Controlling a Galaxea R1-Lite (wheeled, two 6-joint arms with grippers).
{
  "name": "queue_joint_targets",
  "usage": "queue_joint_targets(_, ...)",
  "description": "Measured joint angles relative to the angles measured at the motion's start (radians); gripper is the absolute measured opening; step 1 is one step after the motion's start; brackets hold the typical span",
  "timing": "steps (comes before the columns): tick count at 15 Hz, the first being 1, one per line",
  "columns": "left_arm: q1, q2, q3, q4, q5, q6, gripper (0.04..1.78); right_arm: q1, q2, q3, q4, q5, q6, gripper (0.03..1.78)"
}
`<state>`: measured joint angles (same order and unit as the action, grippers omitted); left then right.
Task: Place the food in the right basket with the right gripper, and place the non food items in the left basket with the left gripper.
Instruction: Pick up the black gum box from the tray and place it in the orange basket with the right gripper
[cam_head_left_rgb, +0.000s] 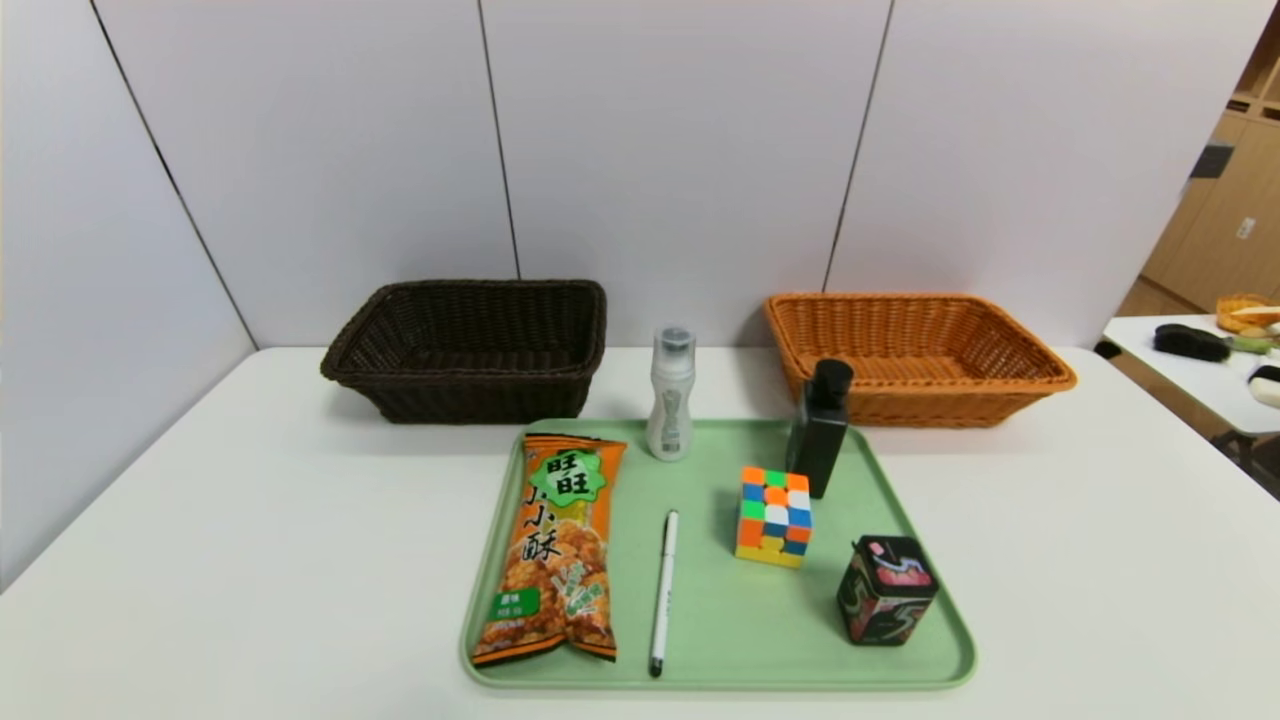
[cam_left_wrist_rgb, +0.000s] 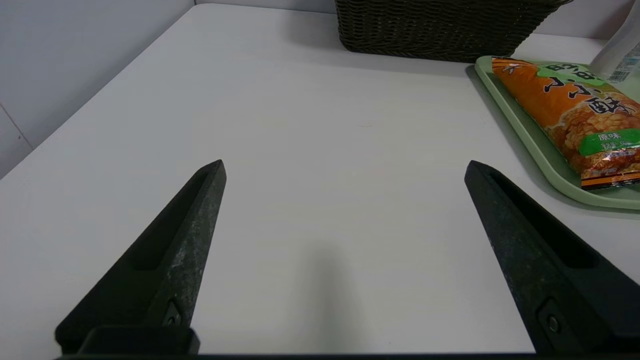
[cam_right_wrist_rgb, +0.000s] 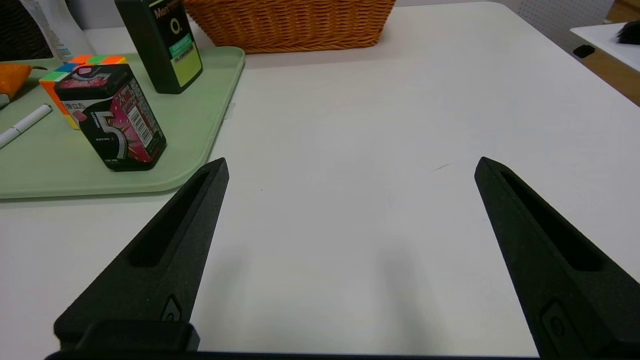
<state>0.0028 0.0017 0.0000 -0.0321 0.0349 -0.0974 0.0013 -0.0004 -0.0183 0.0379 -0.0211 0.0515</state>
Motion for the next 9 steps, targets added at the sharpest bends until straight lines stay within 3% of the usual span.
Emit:
queue_joint_targets(5, 0.0, 0.011, -0.069, 0.063, -0.048, 0.074, 1.69, 0.0, 0.0, -0.016, 0.008, -0.001, -0.008, 1.7)
queue_joint_targets(7, 0.0, 0.056, -0.216, 0.17, -0.086, 0.065, 1.69, 0.0, 0.016, -0.12, 0.063, 0.003, 0.007, 1.7)
queue_joint_targets(9, -0.014, 0.144, -0.393, 0.295, -0.112, 0.043, 1.69, 0.0, 0.077, -0.329, 0.182, 0.007, 0.026, 1.7)
